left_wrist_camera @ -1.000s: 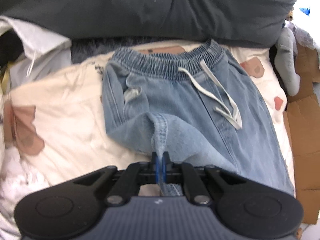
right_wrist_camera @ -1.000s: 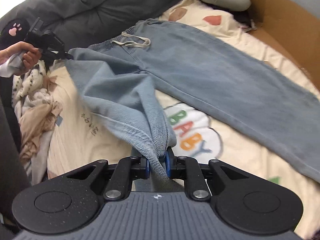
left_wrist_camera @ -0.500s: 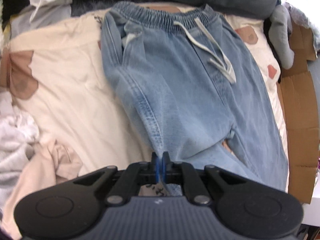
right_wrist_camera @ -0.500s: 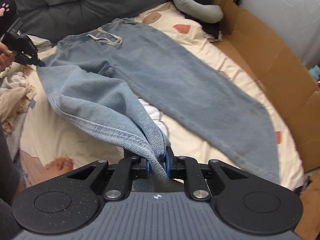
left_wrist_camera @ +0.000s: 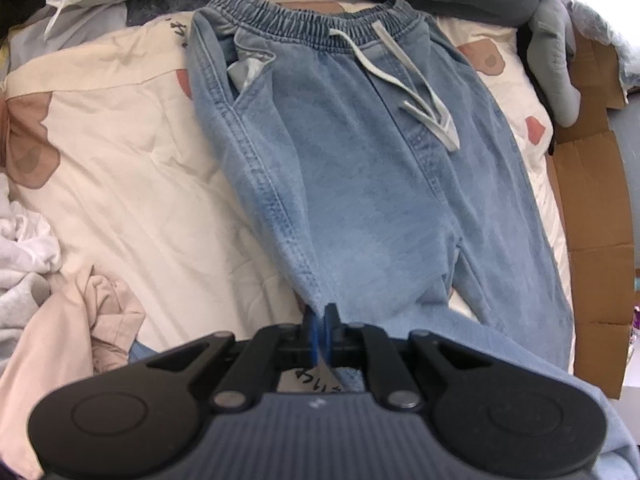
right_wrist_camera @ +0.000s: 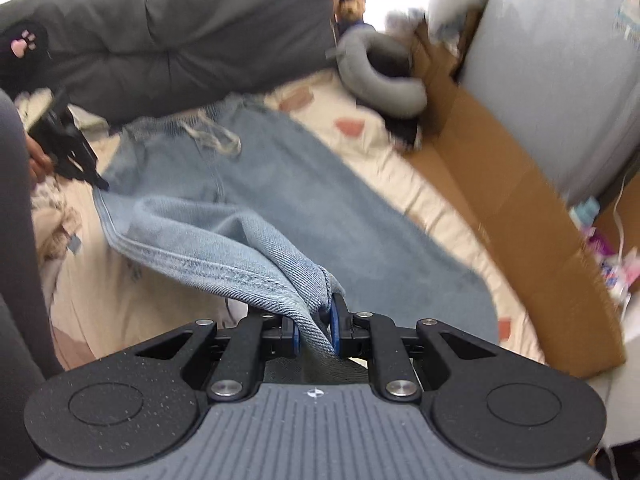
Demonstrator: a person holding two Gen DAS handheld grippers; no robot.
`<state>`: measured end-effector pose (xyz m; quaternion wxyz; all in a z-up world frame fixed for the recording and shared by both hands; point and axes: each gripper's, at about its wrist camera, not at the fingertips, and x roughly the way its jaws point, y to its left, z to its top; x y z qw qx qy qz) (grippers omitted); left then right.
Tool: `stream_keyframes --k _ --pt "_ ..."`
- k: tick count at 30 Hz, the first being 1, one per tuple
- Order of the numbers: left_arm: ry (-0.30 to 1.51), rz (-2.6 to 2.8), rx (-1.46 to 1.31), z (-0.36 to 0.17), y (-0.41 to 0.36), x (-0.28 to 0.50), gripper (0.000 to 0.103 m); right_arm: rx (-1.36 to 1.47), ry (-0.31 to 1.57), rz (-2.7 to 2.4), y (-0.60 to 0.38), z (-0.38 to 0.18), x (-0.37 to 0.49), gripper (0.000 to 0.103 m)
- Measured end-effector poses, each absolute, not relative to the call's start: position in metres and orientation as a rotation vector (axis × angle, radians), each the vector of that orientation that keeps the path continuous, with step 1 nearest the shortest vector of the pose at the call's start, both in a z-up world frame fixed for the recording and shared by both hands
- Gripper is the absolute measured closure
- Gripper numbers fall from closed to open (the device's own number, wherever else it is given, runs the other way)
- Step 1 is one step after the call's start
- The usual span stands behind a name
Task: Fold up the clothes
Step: 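Lift and carry the held leg over the other leg with the right gripper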
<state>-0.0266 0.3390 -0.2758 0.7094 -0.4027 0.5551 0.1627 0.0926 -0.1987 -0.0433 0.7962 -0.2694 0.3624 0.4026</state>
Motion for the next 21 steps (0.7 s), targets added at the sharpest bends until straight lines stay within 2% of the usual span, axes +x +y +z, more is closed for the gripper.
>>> stream_keyframes --k 6,11,15,21 --pt "1.205 0.357 -0.901 -0.263 0.342 -0.028 0.1 -0.606 0.64 0.898 -0.181 0.012 0.077 0.09" --pt "1.206 0.354 -0.894 -0.262 0.34 -0.029 0.1 -0.618 0.607 0.899 -0.173 0.03 0.075 0.09" --pt "1.225 0.353 -0.882 -0.27 0.334 -0.029 0.1 -0.631 0.665 0.864 -0.181 0.006 0.079 0.09" --pt "1.293 0.367 -0.845 -0.299 0.319 -0.031 0.1 -0.653 0.798 0.804 -0.207 -0.064 0.074 0.09"
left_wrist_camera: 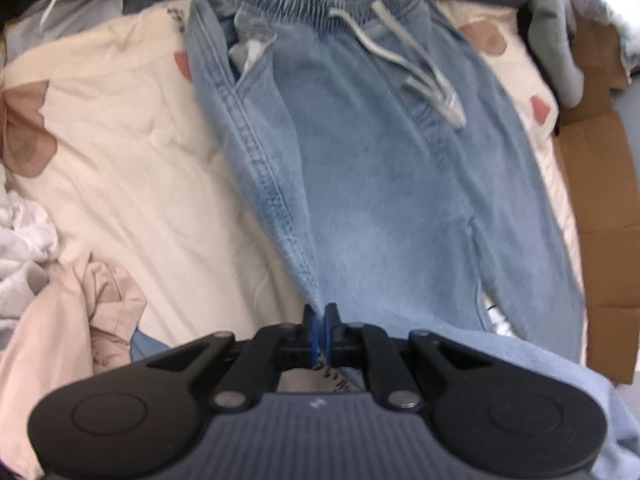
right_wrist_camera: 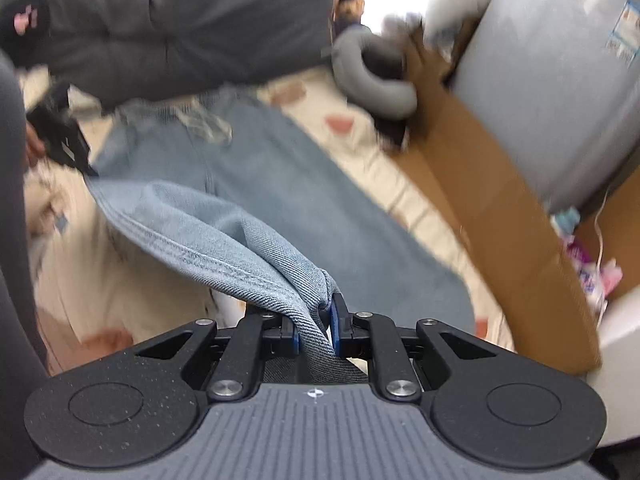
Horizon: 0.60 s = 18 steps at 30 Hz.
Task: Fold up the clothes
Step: 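Lift and carry the held leg over the other leg with the right gripper, then open the right gripper to release the leg while the left gripper holds the denim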
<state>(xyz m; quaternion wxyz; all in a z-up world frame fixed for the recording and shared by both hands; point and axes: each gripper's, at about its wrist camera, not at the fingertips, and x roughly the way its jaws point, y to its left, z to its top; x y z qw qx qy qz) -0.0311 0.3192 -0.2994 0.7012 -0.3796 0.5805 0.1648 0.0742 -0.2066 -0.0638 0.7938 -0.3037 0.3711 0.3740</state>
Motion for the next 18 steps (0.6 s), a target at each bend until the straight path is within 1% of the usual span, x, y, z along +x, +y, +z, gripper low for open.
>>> stream_keyframes --k 6,9,10,11,14,15,16,17,18 --pt "1.352 0.402 -0.81 -0.325 0.313 -0.035 0.1 -0.6 0.949 0.763 -0.234 -0.142 0.058 0.089" --pt "1.372 0.417 -0.789 -0.332 0.312 -0.038 0.1 -0.542 1.047 0.737 -0.249 -0.184 0.046 0.087" --pt "1.376 0.422 -0.782 -0.334 0.312 -0.039 0.1 -0.52 1.082 0.727 -0.254 -0.198 0.043 0.085" --pt "1.379 0.425 -0.776 -0.336 0.311 -0.039 0.1 -0.499 1.122 0.713 -0.259 -0.211 0.038 0.079" --pt "1.391 0.43 -0.752 -0.34 0.309 -0.039 0.1 -0.426 1.239 0.677 -0.281 -0.241 0.027 0.074" --pt "1.395 0.431 -0.741 -0.34 0.309 -0.038 0.1 -0.397 1.265 0.669 -0.289 -0.246 0.025 0.071" --pt "1.399 0.432 -0.731 -0.34 0.308 -0.038 0.1 -0.357 1.287 0.663 -0.298 -0.249 0.022 0.065" --pt "1.403 0.433 -0.721 -0.34 0.308 -0.037 0.1 -0.319 1.306 0.657 -0.306 -0.251 0.02 0.063" --pt "1.407 0.434 -0.711 -0.34 0.307 -0.036 0.1 -0.288 1.313 0.647 -0.314 -0.252 0.018 0.063"
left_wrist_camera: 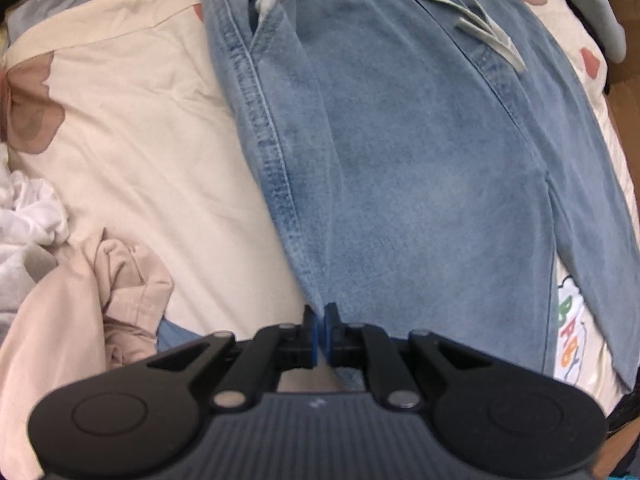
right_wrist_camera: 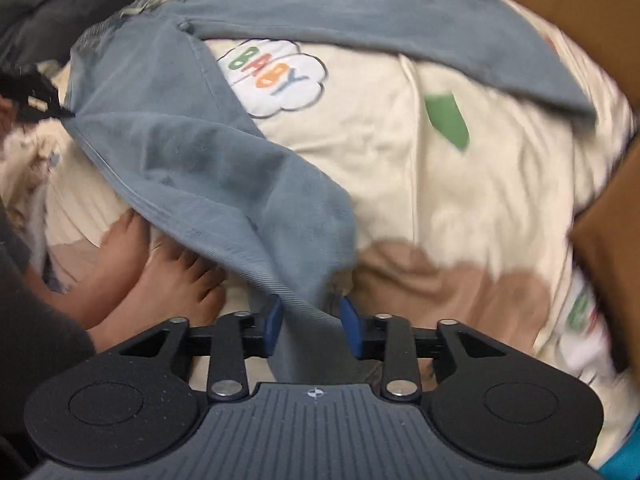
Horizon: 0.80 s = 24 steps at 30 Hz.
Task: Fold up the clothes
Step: 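Open the right gripper to release the leg while the left gripper holds the denim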
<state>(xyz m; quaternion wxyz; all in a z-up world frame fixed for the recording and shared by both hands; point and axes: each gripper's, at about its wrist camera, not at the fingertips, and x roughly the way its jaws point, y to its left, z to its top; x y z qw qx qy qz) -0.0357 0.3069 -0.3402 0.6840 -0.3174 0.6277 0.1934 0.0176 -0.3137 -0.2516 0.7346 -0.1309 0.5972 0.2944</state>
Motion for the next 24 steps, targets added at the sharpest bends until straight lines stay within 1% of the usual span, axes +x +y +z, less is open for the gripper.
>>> stream_keyframes --k 5,9,19,21,24 --pt "1.412 0.443 -0.685 -0.337 0.304 -0.033 0.1 -0.181 1.3 0.575 -0.343 -0.255 0.024 0.06" --pt "1.403 0.457 -0.675 -0.332 0.303 -0.035 0.1 -0.131 1.274 0.525 -0.357 -0.266 0.033 0.06" --pt "1.4 0.493 -0.65 -0.319 0.302 -0.043 0.1 -0.055 1.304 0.587 -0.336 -0.334 0.029 0.06" --pt "1.405 0.498 -0.644 -0.319 0.302 -0.043 0.1 -0.06 1.305 0.592 -0.329 -0.345 0.025 0.057" --pt "1.412 0.505 -0.636 -0.319 0.301 -0.043 0.1 -0.074 1.289 0.607 -0.322 -0.354 0.02 0.055"
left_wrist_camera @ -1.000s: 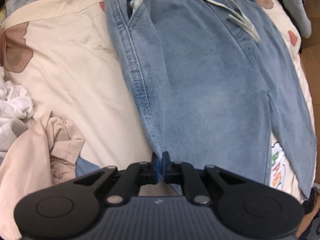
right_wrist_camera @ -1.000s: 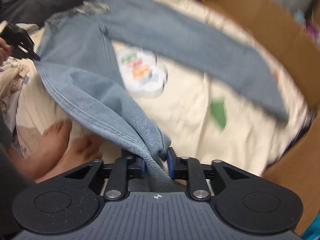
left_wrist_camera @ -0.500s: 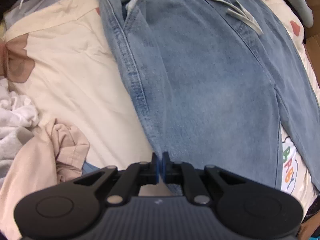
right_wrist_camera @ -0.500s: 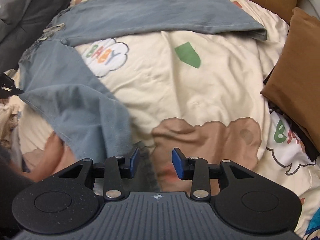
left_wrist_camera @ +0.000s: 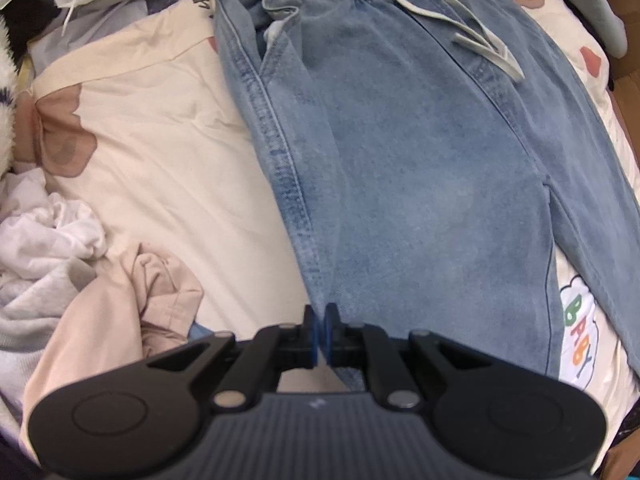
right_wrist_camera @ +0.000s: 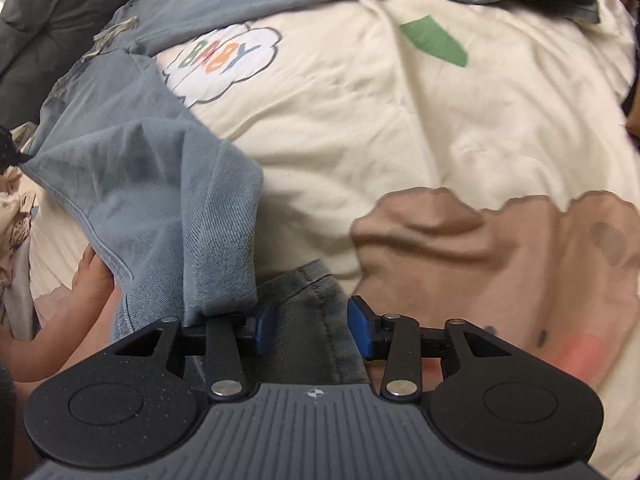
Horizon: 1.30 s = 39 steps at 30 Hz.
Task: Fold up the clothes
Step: 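Open the right gripper to release the leg while the left gripper holds the denim, then grasp the leg hem again with the right gripper and pull it straight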
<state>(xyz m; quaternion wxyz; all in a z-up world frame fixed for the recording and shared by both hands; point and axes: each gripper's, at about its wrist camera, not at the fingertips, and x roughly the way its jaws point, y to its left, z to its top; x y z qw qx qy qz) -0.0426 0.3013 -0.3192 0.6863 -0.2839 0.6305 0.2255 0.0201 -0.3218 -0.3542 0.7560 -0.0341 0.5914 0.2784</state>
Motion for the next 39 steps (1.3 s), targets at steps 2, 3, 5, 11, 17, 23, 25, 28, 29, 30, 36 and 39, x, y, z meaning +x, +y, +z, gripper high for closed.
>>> stream_keyframes --k 2,3,5,11,17,23,25,28,29,30,36,39 --pt "1.417 0.51 -0.63 -0.319 0.301 -0.042 0.1 -0.093 1.27 0.611 -0.317 -0.358 0.019 0.05" --pt "1.419 0.512 -0.627 -0.319 0.301 -0.042 0.1 -0.094 1.266 0.615 -0.314 -0.359 0.019 0.05" --pt "1.423 0.516 -0.625 -0.32 0.301 -0.042 0.1 -0.103 1.262 0.618 -0.309 -0.363 0.02 0.049" --pt "1.432 0.52 -0.637 -0.324 0.304 -0.044 0.1 -0.122 1.265 0.632 -0.309 -0.36 0.02 0.084" --pt "1.433 0.515 -0.641 -0.328 0.306 -0.048 0.099 -0.074 1.238 0.497 -0.343 -0.324 0.015 0.085" --pt "1.428 0.51 -0.652 -0.33 0.307 -0.051 0.099 -0.047 1.176 0.308 -0.393 -0.284 -0.002 0.085" --pt "1.428 0.505 -0.655 -0.331 0.307 -0.053 0.099 -0.036 1.161 0.268 -0.406 -0.274 -0.008 0.085" --pt "1.427 0.504 -0.657 -0.332 0.307 -0.055 0.099 -0.027 1.15 0.231 -0.417 -0.264 -0.016 0.085" --pt "1.428 0.503 -0.658 -0.333 0.306 -0.055 0.099 -0.024 1.148 0.219 -0.42 -0.261 -0.018 0.086" --pt "1.43 0.5 -0.66 -0.334 0.306 -0.055 0.099 -0.011 1.153 0.205 -0.422 -0.26 -0.019 0.086" --pt "1.476 0.449 -0.639 -0.35 0.306 -0.05 0.099 0.034 1.197 0.131 -0.43 -0.26 -0.026 0.086" --pt "1.508 0.429 -0.642 -0.361 0.309 -0.047 0.099 0.034 1.239 0.093 -0.429 -0.269 -0.023 0.086"
